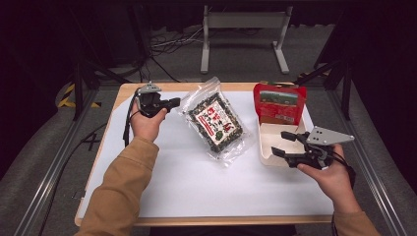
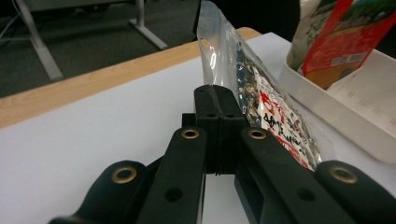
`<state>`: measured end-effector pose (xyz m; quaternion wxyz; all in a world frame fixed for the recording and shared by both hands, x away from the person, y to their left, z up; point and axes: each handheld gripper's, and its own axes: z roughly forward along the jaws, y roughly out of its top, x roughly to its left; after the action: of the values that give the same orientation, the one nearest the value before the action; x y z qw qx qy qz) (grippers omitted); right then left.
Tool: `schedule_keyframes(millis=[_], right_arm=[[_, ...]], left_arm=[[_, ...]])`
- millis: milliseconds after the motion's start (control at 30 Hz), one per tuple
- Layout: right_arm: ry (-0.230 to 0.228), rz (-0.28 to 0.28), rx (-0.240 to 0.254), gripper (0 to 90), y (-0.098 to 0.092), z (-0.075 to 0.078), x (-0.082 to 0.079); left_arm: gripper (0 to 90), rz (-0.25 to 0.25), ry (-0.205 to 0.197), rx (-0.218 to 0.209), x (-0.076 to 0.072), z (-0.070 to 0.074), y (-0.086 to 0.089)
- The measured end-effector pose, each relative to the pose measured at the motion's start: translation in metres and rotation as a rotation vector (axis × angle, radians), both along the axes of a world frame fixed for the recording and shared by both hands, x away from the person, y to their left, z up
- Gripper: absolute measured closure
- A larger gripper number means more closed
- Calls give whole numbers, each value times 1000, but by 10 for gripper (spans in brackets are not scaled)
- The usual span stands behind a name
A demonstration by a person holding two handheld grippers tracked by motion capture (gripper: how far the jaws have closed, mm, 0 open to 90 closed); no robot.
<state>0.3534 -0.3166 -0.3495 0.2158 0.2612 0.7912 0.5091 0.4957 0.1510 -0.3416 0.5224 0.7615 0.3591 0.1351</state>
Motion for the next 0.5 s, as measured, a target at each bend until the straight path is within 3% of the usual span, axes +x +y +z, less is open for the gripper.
schedule_keyframes(millis=[133, 200, 500], right_arm=[[-2, 0, 1, 344, 0, 1, 0], [-2, 1, 2, 344, 0, 1, 0], [-19, 10, 2, 364, 3, 6, -3]], left_arm=[[900, -35, -71, -20, -18, 18, -4], [900, -47, -84, -21, -22, 23, -5], [900, -170, -204, -54, -62, 63, -22]])
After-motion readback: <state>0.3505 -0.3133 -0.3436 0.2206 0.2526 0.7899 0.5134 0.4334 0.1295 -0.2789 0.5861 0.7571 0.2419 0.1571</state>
